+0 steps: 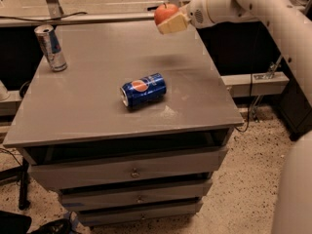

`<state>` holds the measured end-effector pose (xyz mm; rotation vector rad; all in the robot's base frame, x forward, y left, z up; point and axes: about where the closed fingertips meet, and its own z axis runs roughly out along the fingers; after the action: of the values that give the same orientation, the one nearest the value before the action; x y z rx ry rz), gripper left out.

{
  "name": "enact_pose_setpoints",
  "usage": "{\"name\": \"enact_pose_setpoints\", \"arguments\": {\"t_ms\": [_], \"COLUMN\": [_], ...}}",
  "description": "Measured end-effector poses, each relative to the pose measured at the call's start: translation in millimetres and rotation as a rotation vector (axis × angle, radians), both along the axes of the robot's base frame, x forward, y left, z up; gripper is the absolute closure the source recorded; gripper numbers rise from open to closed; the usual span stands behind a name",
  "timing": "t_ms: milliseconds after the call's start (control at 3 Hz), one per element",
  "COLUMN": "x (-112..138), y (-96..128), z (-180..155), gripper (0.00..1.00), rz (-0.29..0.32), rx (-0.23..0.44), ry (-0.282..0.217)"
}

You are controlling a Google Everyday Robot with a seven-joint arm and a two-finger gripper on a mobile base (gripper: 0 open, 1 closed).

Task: Pick apple

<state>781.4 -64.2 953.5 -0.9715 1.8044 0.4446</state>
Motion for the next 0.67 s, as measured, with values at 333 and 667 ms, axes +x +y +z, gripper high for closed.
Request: {"name": "enact_pose_setpoints", "arguments": {"t_ms": [333,667], "x": [-36,-75], "y": [-5,7], "z": [-8,-20], "gripper": [1.00,1.00], "rz": [0.100,0.255], "rx": [-0.003,0.011], "ry": [0.048,0.124]}}
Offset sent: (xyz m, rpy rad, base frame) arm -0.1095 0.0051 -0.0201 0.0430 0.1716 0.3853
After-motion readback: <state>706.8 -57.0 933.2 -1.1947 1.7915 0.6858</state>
